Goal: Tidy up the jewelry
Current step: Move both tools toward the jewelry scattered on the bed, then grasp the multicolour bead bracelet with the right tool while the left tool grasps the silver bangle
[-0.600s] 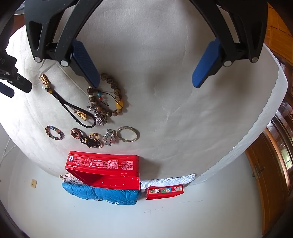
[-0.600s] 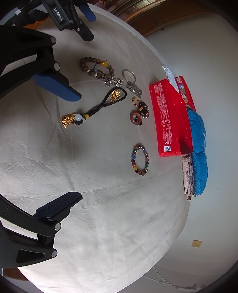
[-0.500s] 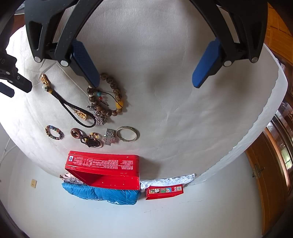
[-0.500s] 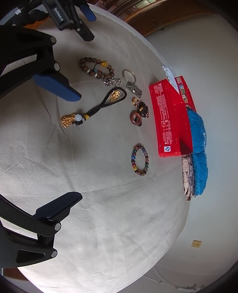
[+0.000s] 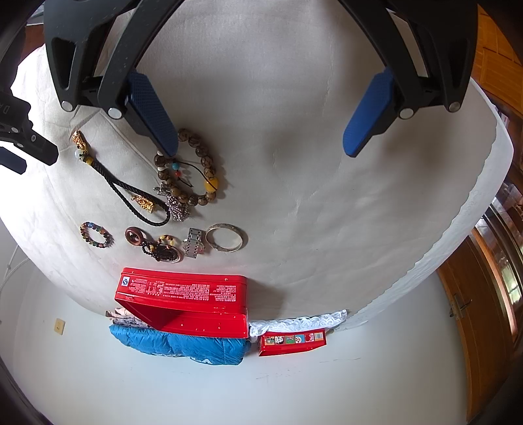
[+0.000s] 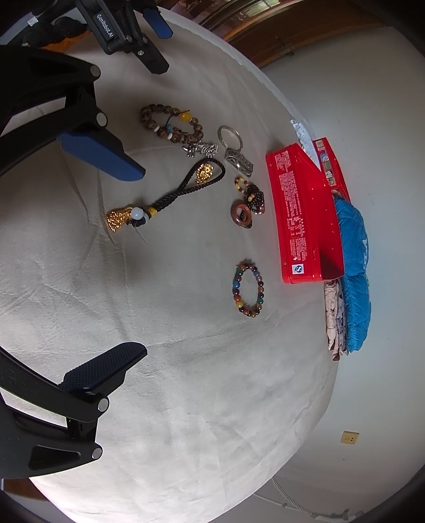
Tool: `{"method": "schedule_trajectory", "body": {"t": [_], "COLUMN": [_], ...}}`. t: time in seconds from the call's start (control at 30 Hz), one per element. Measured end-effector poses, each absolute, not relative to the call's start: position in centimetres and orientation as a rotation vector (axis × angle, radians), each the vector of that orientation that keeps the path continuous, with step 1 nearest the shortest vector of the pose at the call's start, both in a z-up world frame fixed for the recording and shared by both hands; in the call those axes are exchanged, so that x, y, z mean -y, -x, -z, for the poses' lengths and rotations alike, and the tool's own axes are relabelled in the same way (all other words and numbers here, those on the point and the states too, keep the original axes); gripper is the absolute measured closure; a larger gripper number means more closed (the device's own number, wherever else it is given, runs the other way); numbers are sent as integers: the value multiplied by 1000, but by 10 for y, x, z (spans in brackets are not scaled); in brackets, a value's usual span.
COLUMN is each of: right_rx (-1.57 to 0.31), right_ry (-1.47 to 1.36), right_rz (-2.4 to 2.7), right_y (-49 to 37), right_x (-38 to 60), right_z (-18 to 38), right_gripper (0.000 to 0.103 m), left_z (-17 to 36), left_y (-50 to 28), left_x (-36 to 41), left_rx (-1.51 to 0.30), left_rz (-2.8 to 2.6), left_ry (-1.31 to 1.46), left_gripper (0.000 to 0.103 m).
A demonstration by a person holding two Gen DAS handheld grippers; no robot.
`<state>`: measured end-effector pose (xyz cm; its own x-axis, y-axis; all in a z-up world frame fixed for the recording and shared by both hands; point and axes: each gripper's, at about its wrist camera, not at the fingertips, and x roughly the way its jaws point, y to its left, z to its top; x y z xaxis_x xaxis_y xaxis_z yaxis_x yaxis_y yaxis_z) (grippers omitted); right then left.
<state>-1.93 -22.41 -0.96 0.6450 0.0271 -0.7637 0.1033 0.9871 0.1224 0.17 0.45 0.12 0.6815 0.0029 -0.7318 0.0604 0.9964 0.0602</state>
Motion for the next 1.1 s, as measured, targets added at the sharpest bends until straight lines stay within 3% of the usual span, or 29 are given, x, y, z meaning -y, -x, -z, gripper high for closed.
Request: {"method": "schedule_trajectory", "body": {"t": [0.3,0.5,0.73,1.1], "right_rx": [-889,-897,-1004,-1118], "right_ry": [-200,-253,-354,-330], "right_rz": [-8,13,-10,-21], "right_y": [9,-24,-78,-127], "right_x": [232,263,299,304], "right_z": [11,-1,7,26], "right_gripper": [4,4,16,17], "left_z": [-5,-12,5,36], "left_y": [-12,-63,-125,-162], "left_x": [-15,-32,-9,19], "left_rx": [-837,-872,-990,-1078], "left_rz": [41,-4,86,138], "left_ry": [-69,-30,-91,-164], "left_gripper": [3,3,3,3]}}
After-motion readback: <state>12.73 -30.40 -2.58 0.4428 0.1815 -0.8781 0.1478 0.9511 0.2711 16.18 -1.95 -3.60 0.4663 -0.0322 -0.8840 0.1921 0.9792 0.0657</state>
